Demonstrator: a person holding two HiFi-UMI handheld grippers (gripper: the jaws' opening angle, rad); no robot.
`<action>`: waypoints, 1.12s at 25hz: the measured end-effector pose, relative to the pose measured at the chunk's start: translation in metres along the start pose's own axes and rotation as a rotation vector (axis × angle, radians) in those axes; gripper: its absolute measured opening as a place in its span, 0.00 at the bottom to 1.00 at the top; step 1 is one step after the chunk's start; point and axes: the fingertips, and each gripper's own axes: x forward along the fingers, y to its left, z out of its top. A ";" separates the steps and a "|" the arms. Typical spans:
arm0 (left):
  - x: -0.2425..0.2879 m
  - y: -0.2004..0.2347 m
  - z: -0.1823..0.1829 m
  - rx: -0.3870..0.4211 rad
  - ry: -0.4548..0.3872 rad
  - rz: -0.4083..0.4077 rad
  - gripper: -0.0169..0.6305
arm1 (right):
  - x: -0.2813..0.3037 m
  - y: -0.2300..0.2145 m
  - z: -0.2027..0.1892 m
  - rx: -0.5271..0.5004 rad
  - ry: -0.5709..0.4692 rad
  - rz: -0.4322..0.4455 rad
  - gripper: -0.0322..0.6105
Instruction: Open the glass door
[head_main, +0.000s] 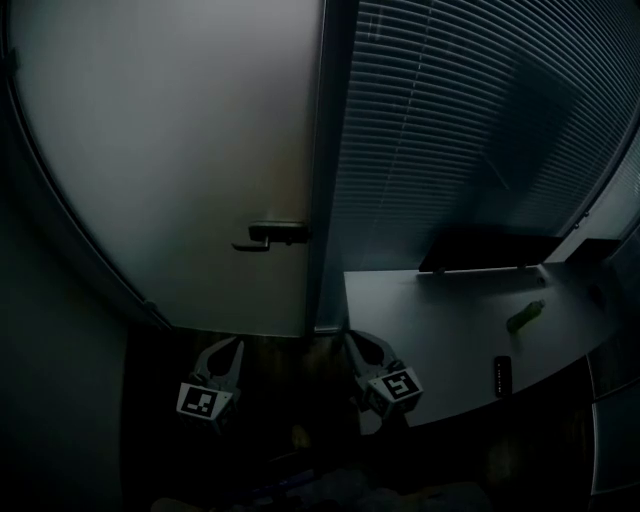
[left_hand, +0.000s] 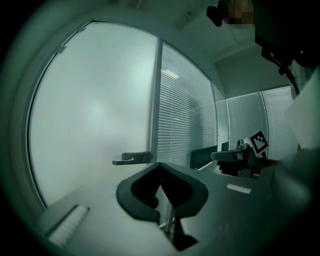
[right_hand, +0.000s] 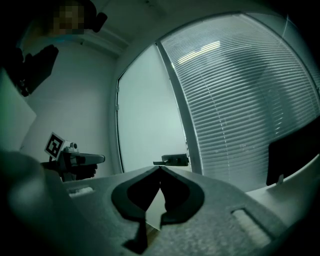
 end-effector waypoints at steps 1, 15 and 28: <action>0.004 0.004 0.002 0.002 -0.002 0.000 0.03 | 0.005 -0.002 0.001 0.001 0.000 -0.003 0.05; 0.080 0.073 0.018 0.049 0.040 -0.053 0.03 | 0.074 -0.043 0.015 0.047 0.003 -0.109 0.05; 0.163 0.122 0.016 0.234 0.143 -0.177 0.03 | 0.141 -0.079 0.015 0.116 -0.003 -0.182 0.05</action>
